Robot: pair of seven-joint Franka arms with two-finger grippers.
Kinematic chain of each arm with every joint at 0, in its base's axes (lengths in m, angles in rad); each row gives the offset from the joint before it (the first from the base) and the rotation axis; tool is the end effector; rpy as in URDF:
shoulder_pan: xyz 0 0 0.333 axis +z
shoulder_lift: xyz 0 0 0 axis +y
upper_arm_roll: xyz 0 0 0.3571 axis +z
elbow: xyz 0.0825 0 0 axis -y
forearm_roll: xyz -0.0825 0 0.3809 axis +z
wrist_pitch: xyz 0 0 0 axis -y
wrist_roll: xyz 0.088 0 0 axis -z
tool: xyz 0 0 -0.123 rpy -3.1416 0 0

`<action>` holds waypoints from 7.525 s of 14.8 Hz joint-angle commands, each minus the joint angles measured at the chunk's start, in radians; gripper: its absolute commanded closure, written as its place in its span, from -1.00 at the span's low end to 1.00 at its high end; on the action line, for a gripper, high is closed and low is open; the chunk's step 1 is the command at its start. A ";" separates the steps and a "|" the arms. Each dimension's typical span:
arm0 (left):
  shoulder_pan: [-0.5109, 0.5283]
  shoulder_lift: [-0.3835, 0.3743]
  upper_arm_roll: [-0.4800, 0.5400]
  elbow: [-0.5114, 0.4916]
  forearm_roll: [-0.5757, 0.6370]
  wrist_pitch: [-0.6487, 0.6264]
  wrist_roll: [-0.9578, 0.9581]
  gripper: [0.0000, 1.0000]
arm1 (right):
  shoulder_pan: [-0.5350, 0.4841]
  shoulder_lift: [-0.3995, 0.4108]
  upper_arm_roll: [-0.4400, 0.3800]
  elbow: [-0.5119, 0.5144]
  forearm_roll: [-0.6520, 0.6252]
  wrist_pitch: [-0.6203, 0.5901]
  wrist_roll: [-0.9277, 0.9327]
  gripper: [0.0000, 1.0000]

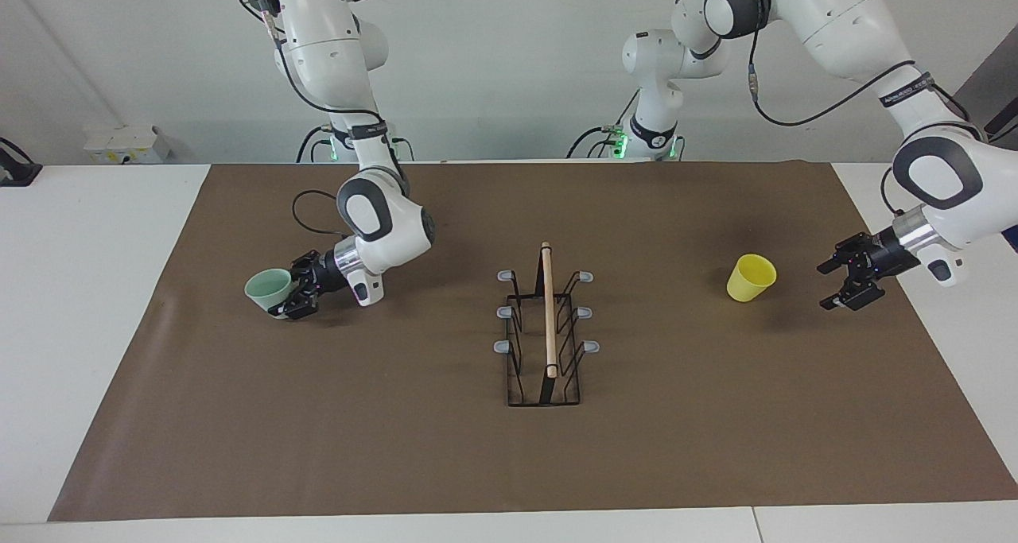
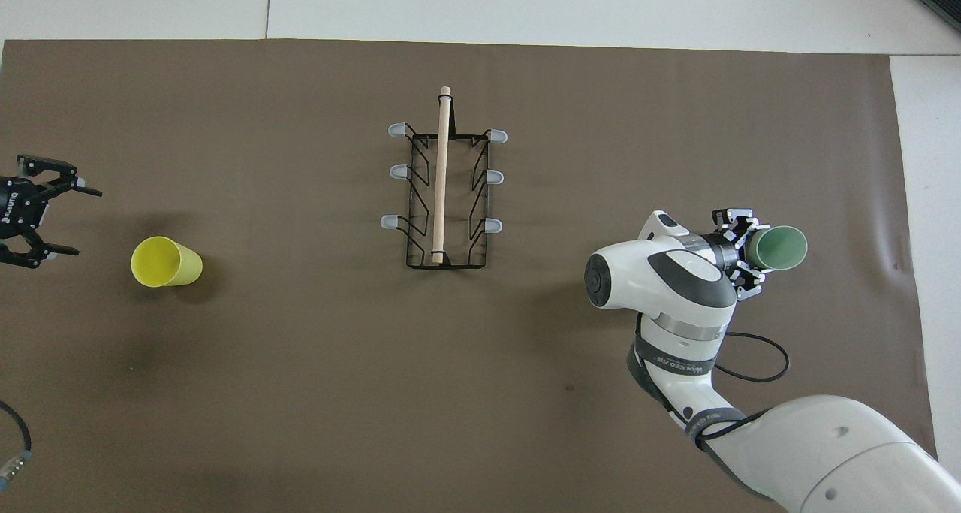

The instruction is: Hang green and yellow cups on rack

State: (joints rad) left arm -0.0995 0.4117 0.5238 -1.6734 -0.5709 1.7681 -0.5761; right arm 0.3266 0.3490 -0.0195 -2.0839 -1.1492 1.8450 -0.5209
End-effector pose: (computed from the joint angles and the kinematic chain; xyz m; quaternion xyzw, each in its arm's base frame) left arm 0.6201 0.1764 0.4011 0.8142 0.5428 -0.1332 0.1575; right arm 0.5576 0.0867 0.2907 0.6165 0.5899 -0.2917 0.4323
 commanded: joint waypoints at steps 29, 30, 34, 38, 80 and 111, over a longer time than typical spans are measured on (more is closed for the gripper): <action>0.053 -0.137 0.133 -0.497 -0.599 0.093 -0.192 -1.00 | -0.089 -0.442 0.003 0.217 1.663 0.412 -0.040 1.00; 0.063 -0.145 0.133 -0.505 -0.630 0.073 -0.192 -1.00 | -0.086 -0.450 0.009 0.193 1.734 0.481 -0.040 1.00; 0.072 -0.169 0.131 -0.564 -0.677 0.048 -0.183 -1.00 | -0.019 -0.518 0.012 0.050 2.049 0.653 -0.205 1.00; 0.070 -0.192 0.122 -0.609 -0.734 0.062 -0.165 -1.00 | 0.057 -0.559 0.012 -0.056 2.467 0.861 -0.621 1.00; -0.066 -0.287 -0.064 -0.644 -0.925 0.438 -0.008 1.00 | 0.147 -0.091 0.010 -0.131 3.814 0.347 -2.217 1.00; -0.065 -0.441 -0.642 -0.405 0.770 0.807 -0.591 1.00 | -0.300 -0.418 -0.005 -0.077 2.212 0.821 -1.762 -1.00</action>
State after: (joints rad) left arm -0.1583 -0.0342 -0.1074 -2.0715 0.0960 2.5432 -1.1431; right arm 0.0947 -0.0780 -0.0351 -2.1671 1.2041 2.7240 -2.3320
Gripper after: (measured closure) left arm 0.344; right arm 0.000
